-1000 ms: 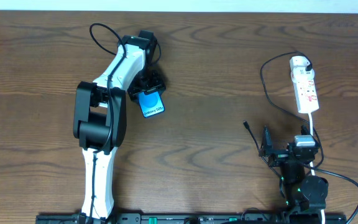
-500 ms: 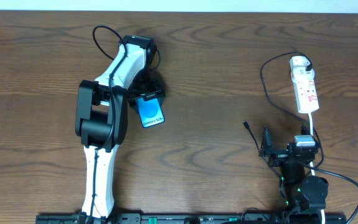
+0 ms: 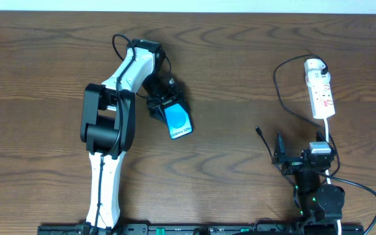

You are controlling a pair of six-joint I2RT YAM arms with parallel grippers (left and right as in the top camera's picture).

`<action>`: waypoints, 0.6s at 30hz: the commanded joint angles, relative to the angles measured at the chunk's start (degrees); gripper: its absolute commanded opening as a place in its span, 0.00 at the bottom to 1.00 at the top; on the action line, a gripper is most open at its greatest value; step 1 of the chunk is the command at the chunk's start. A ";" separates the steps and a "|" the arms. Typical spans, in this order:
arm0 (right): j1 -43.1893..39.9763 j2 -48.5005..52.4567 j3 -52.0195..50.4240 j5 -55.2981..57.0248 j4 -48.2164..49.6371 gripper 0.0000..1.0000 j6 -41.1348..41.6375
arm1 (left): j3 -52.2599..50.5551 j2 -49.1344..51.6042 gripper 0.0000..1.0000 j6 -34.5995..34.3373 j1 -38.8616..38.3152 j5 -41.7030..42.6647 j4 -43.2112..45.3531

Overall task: Plug charger to phone and switch on socket
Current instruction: 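Carry the phone with the left gripper toward the table center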

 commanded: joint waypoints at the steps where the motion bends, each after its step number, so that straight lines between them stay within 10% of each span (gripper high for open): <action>1: -0.26 -0.26 -0.09 0.07 -0.24 0.99 0.35 | -0.55 0.76 0.61 6.08 -0.04 14.29 -1.20; 18: -0.26 -0.26 -0.09 0.07 -0.22 0.99 0.35 | -0.55 0.76 0.60 10.62 -0.04 41.90 -6.75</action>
